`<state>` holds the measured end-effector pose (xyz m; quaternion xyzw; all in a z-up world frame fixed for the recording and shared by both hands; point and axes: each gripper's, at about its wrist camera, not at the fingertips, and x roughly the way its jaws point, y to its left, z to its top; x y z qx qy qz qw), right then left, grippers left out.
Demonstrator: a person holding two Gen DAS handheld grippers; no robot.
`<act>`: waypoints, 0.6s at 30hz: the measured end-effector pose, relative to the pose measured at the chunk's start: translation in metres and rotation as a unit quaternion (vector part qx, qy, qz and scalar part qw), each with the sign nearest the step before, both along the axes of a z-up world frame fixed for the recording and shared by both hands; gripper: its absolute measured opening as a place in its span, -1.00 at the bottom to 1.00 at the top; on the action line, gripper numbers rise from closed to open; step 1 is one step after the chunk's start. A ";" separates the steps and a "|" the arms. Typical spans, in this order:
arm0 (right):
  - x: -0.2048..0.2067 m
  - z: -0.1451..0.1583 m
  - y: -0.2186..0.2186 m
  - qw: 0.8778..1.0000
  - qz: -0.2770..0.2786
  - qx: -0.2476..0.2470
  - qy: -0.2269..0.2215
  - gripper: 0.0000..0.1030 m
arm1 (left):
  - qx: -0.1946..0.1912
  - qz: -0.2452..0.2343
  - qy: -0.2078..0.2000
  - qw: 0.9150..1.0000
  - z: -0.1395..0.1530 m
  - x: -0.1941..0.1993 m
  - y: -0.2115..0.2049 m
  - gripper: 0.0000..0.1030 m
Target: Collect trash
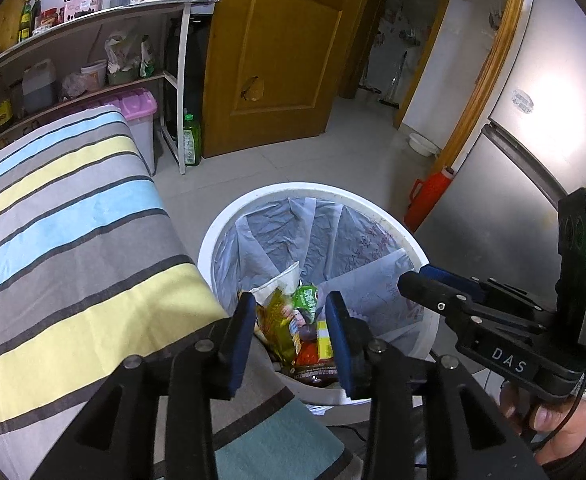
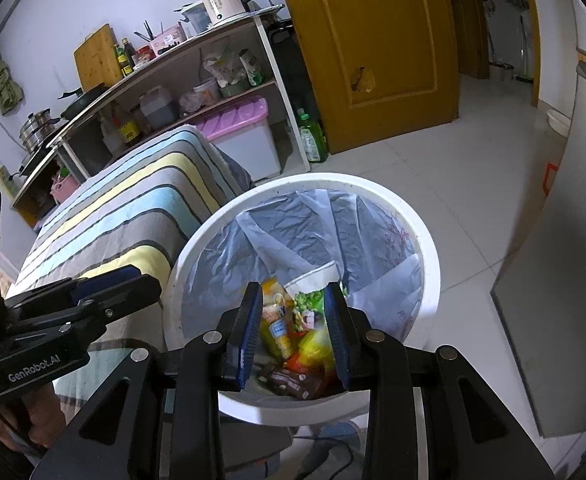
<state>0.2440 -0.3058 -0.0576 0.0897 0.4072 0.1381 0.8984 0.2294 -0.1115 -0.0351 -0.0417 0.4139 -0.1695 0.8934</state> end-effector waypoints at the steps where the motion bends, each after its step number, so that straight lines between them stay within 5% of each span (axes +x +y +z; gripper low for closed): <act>1: 0.000 0.001 0.000 1.000 0.000 -0.001 -0.002 -0.23 | -0.001 0.001 -0.001 1.000 0.001 0.000 0.001 -0.27; 18: -0.059 0.052 0.024 0.998 0.016 -0.012 -0.065 -0.15 | -0.014 0.007 -0.057 0.998 0.036 -0.053 0.022 -0.21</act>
